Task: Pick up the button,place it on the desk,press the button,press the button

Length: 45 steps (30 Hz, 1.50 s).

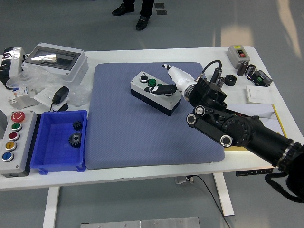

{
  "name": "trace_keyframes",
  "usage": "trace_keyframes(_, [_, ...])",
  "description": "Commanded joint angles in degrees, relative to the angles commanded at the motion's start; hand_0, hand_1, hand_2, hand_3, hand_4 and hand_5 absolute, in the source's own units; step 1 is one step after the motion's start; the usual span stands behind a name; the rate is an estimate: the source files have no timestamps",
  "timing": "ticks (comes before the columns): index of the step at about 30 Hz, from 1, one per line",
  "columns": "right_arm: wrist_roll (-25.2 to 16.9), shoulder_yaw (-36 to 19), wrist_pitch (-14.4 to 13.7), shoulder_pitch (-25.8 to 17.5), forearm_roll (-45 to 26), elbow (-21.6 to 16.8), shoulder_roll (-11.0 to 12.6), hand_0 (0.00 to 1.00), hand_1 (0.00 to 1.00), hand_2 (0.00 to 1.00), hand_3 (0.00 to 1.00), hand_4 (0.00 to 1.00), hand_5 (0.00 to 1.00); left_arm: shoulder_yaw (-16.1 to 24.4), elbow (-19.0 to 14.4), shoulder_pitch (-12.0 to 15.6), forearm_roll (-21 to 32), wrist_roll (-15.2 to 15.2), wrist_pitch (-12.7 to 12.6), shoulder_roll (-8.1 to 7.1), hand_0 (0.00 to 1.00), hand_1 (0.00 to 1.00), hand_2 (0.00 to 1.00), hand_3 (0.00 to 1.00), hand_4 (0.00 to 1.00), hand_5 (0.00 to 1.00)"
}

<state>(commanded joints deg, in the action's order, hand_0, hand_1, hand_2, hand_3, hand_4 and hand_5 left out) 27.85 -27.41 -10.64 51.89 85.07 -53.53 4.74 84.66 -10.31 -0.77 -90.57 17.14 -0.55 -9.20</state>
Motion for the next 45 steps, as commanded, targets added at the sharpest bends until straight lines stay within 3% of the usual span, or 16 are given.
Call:
trace_keyframes(11, [-0.1,7.0,-1.7,1.8,-2.7,4.6,-2.4,0.998,0.998,0.998,0.998,0.998,0.605,0.0,0.0,-0.1,-0.2,0.2,0.1,-0.06,0.623,0.561,0.538,0.580,0.491,0.198])
trace_keyframes(22, [-0.2,9.8,-2.7,1.8,-4.3,9.4,-4.7,0.998,0.984,0.998,0.998,0.998,0.610,-0.1,0.0,0.0,-0.3,0.2,0.2,0.03,0.623,0.561,0.538,0.580,0.490,0.198])
trace_keyframes(36, [-0.4,11.3,-5.7,1.3,-3.7,11.7,-4.7,0.980,0.961,0.998,0.998,0.998,0.611,0.1,0.0,0.1,-1.0,0.1,0.4,0.12,0.623,0.562,0.539,0.580,0.489,0.198])
trace_keyframes(37, [-0.3,11.5,-5.8,1.2,-3.5,11.7,-4.7,0.927,0.921,0.991,0.998,0.998,0.612,0.1,0.0,0.1,-1.0,0.1,0.4,0.13,0.623,0.562,0.539,0.579,0.489,0.198])
trace_keyframes(42, [0.0,13.0,-6.3,1.1,-2.8,11.8,-4.7,0.927,0.921,0.991,0.998,0.998,0.612,-0.1,0.0,0.0,-0.8,-0.1,0.5,0.15,0.623,0.562,0.539,0.579,0.489,0.198])
trace_keyframes(43, [0.1,13.3,-6.4,1.1,-2.7,11.8,-4.7,0.813,0.830,0.901,0.998,0.998,0.603,-0.1,0.0,0.0,-0.8,-0.1,0.5,0.15,0.623,0.563,0.539,0.580,0.488,0.198])
trace_keyframes(45, [0.2,13.9,-6.7,1.0,-2.4,11.9,-4.7,0.813,0.830,0.901,0.998,0.998,0.603,-0.1,0.0,0.0,-0.7,-0.2,0.5,0.14,0.623,0.563,0.539,0.580,0.488,0.198])
